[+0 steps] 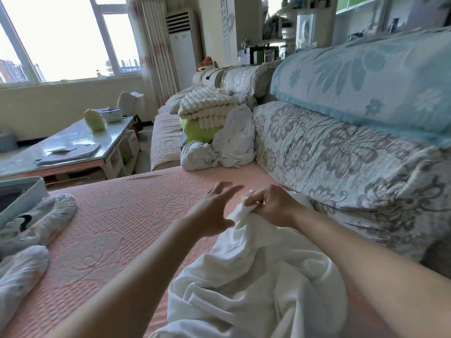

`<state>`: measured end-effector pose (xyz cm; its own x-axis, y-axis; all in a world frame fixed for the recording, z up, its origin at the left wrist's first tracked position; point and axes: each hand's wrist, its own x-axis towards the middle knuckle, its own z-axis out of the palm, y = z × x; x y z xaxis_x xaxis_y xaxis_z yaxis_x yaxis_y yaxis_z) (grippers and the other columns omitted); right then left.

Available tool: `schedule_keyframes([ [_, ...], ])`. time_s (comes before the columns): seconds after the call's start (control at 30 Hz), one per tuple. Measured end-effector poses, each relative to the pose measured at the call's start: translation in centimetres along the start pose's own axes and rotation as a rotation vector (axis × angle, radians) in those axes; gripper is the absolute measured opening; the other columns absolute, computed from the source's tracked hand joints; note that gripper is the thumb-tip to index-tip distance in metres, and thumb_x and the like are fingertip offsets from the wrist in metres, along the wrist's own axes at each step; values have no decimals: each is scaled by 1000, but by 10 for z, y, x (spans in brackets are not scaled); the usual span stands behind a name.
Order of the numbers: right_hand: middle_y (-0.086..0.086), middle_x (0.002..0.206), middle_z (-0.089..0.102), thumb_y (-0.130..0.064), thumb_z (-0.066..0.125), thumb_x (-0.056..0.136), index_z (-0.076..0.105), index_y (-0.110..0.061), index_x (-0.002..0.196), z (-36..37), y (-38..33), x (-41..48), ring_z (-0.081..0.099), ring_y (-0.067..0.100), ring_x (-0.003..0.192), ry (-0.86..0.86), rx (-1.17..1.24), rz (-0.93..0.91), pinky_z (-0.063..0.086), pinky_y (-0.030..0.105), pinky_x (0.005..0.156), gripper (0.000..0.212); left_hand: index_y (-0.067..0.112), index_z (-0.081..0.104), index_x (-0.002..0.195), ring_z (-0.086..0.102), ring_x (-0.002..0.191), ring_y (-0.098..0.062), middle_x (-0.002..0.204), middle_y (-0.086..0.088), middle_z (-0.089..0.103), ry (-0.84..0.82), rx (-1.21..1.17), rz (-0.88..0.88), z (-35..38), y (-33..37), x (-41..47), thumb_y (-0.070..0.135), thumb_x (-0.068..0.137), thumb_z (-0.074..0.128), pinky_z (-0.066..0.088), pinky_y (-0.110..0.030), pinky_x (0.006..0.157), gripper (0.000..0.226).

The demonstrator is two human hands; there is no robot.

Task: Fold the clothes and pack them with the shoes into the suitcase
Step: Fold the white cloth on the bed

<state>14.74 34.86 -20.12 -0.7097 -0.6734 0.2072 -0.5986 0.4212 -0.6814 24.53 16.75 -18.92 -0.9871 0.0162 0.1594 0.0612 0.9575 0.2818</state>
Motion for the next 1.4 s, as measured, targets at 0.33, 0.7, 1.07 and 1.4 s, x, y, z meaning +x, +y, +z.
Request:
schedule_keyframes([
  [0.33,-14,89,70,-40,86,69,69,-36,85,8,-40,6,65,4,82,-146,-100,78,49,23,69,23,22,42,81,55,71,-29,78,-8,59,292,47,-254,-32,-37,-32,28,98,42,48,-36,62,18],
  [0.7,-1,128,65,-18,52,96,62,-33,130,155,-147,66,53,25,123,11,-348,-196,32,40,106,38,14,59,122,63,114,-31,125,-11,64,109,528,-972,-91,-176,-160,14,98,41,53,-40,86,29],
  [1.07,2,147,53,-11,45,98,54,-37,139,165,-87,91,53,26,130,-286,-549,54,43,35,107,49,20,59,126,60,117,-28,126,-9,63,-54,230,-745,-44,-187,-129,12,92,52,49,-37,96,36],
  [1.4,3,145,44,7,37,90,50,-27,143,127,3,132,59,31,119,-55,-632,154,52,41,91,64,10,29,152,50,129,-32,143,-15,51,-84,149,-601,22,-198,-28,24,102,42,43,-38,101,54],
])
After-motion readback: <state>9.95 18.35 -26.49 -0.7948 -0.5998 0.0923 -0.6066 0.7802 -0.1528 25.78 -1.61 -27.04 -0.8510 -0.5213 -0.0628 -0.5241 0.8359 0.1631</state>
